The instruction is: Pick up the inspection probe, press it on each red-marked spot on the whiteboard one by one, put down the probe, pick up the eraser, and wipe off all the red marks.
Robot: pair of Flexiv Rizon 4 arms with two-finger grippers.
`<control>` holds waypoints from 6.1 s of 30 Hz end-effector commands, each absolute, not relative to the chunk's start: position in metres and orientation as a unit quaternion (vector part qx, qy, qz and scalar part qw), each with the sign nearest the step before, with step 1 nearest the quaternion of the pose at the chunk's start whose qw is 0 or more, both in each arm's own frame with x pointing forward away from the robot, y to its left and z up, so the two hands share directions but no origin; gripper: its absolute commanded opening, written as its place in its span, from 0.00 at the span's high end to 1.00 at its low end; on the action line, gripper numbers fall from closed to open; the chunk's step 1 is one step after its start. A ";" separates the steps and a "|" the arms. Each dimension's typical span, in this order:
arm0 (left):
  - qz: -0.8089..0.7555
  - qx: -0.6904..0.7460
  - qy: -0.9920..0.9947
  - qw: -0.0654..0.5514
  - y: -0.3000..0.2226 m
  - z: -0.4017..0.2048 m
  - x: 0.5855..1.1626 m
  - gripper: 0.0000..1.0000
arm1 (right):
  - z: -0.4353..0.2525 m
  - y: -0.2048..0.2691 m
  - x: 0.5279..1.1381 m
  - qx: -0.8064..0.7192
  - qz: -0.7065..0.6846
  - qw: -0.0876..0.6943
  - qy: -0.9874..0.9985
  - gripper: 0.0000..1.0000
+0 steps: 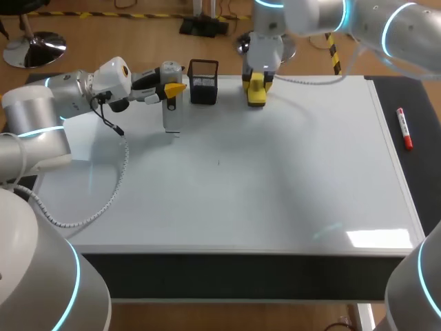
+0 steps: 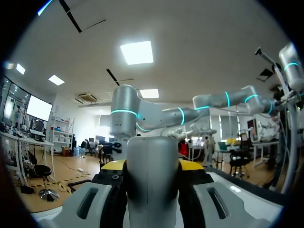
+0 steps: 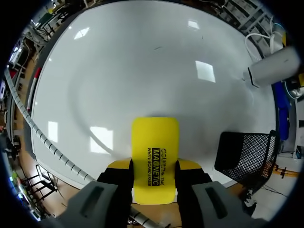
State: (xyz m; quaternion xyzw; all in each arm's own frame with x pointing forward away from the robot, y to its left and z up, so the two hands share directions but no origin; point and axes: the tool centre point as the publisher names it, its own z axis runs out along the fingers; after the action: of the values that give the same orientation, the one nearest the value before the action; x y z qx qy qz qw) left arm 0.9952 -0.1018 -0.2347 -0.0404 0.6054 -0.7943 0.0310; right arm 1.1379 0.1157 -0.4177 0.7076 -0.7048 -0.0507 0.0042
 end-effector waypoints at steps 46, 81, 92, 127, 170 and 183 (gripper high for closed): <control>-0.795 -0.040 0.605 0.031 -0.102 -0.234 0.996 1.00 | -0.356 0.047 1.126 0.525 -0.119 -0.165 -0.826 0.00; -0.795 -0.040 0.605 0.031 -0.102 -0.234 0.996 1.00 | -0.258 0.000 1.122 0.236 -0.238 -0.222 -0.916 0.00; -0.795 -0.040 0.605 0.031 -0.102 -0.234 0.996 1.00 | -0.252 -0.011 1.113 0.226 -0.213 -0.211 -0.927 0.00; -0.798 -0.006 0.602 0.030 -0.116 -0.217 1.019 1.00 | -0.252 -0.011 1.113 0.226 -0.213 -0.211 -0.927 0.00; -0.809 0.110 0.577 -0.013 -0.185 -0.129 1.108 1.00 | -0.252 -0.011 1.113 0.226 -0.213 -0.211 -0.927 0.00; -0.810 0.087 0.580 -0.019 -0.185 -0.154 1.113 1.00 | -0.252 -0.011 1.113 0.226 -0.213 -0.211 -0.927 0.00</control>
State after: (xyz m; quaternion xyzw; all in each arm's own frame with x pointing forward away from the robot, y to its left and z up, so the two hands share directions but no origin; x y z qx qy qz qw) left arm 1.1082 -0.1846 -0.1471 0.0833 0.5868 -0.8053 -0.0149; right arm 1.1134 -0.0107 -0.2528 0.2256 -0.9263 -0.2143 -0.2125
